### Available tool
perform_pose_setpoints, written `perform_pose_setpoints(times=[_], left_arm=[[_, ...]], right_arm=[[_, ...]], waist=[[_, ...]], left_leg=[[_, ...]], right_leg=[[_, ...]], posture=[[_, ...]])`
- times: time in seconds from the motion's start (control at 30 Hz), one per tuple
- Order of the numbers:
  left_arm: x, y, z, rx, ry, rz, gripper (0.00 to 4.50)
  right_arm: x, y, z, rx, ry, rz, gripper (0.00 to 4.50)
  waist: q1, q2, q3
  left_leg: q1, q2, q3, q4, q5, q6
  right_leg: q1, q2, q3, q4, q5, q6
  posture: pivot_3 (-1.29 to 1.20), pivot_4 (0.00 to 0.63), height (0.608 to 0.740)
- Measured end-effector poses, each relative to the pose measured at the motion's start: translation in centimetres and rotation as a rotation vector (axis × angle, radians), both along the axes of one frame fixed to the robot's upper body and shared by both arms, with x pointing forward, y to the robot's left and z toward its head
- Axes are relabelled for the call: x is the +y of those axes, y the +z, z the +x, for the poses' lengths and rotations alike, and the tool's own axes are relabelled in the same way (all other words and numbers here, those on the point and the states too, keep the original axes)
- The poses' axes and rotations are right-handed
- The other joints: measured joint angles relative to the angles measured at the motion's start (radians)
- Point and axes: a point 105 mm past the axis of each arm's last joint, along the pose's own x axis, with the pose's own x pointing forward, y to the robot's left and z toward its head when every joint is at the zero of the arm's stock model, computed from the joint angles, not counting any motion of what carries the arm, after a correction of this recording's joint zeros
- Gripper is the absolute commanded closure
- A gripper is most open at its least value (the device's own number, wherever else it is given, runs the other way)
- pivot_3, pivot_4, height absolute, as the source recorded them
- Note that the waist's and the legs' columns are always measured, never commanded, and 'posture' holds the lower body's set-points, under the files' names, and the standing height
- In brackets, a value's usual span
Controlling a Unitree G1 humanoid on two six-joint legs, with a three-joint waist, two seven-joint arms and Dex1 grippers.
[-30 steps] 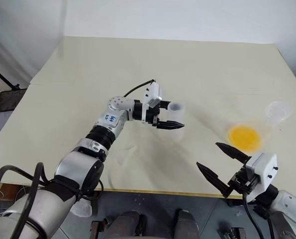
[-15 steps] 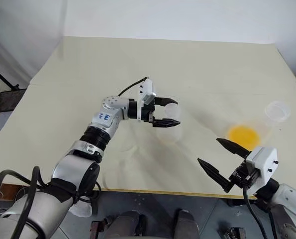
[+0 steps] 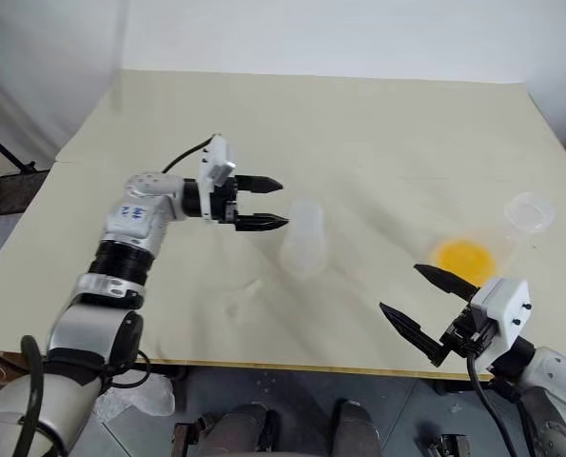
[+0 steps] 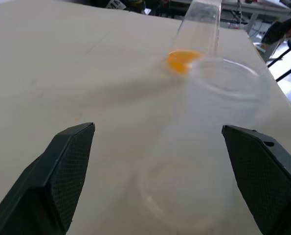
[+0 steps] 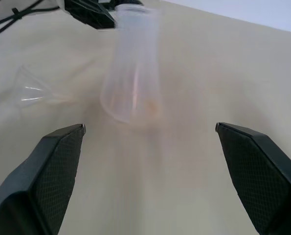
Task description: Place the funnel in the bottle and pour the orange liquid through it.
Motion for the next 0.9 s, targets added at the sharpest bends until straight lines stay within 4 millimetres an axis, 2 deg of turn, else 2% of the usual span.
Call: perform_pose_setpoints(times=[0.07, 0.3, 0.37, 0.43, 0.6, 0.8, 0.9], left_arm=[[1.3, -0.2, -0.2, 0.008, 0.031, 0.0, 0.06], [3.2, -1.5, -1.4, 0.042, 0.096, -0.021, 0.06], [4.6, -2.3, -2.2, 0.053, 0.123, -0.002, 0.06], [5.9, -3.0, -3.2, 0.077, 0.134, 0.0, 0.06], [8.5, -3.5, -5.7, 0.081, 0.156, -0.026, 0.06], [13.4, -6.2, -10.5, 0.158, 0.236, 0.041, 0.06], [14.2, -7.2, -12.1, 0.186, 0.239, 0.1, 0.06]], right_arm=[[-0.1, 0.0, 0.1, 0.002, 0.004, -0.003, 0.0], [-0.3, 0.2, 0.7, -0.006, 0.017, -0.001, 0.0], [-0.3, 0.1, 0.7, 0.0, 0.024, -0.006, 0.0], [-0.4, -0.1, 0.7, 0.011, 0.025, -0.005, 0.0], [-0.4, -0.4, 0.5, 0.038, 0.041, -0.008, 0.0], [-0.5, -0.4, 0.8, 0.046, 0.062, -0.015, 0.0], [-0.5, -0.2, 1.1, 0.043, 0.071, -0.017, 0.0]], waist=[[0.0, 0.0, 0.0], [0.001, 0.0, 0.0], [-0.004, 0.0, 0.0], [-0.012, 0.0, 0.0], [-0.02, 0.0, 0.0], [-0.026, 0.001, 0.0], [-0.016, 0.001, 0.0]], left_leg=[[0.0, 0.0, 0.0, 0.0, 0.0, 0.0], [0.0, 0.0, -0.001, 0.001, 0.0, 0.0], [0.001, 0.0, -0.001, 0.0, 0.0, 0.0], [0.001, 0.0, -0.002, 0.0, 0.0, 0.0], [0.001, 0.0, -0.003, 0.0, 0.0, 0.0], [0.003, 0.001, -0.002, -0.001, -0.001, -0.002], [0.003, 0.0, -0.004, 0.0, -0.001, -0.002]], right_leg=[[0.0, 0.0, 0.0, 0.0, 0.0, 0.0], [0.0, -0.001, 0.0, 0.001, 0.0, 0.0], [0.0, -0.001, 0.0, 0.001, 0.0, 0.0], [0.0, -0.001, 0.0, 0.002, 0.0, 0.0], [0.0, -0.001, 0.001, 0.002, 0.0, 0.0], [0.001, -0.001, 0.003, 0.001, 0.0, -0.001], [0.002, -0.003, 0.004, 0.0, 0.0, -0.001]], posture=[[0.0, 0.15, 0.74], [0.0, 0.15, 0.74], [0.0, 0.15, 0.74], [0.0, 0.15, 0.74], [0.0, 0.15, 0.74], [0.0, 0.15, 0.74], [0.0, 0.15, 0.74]])
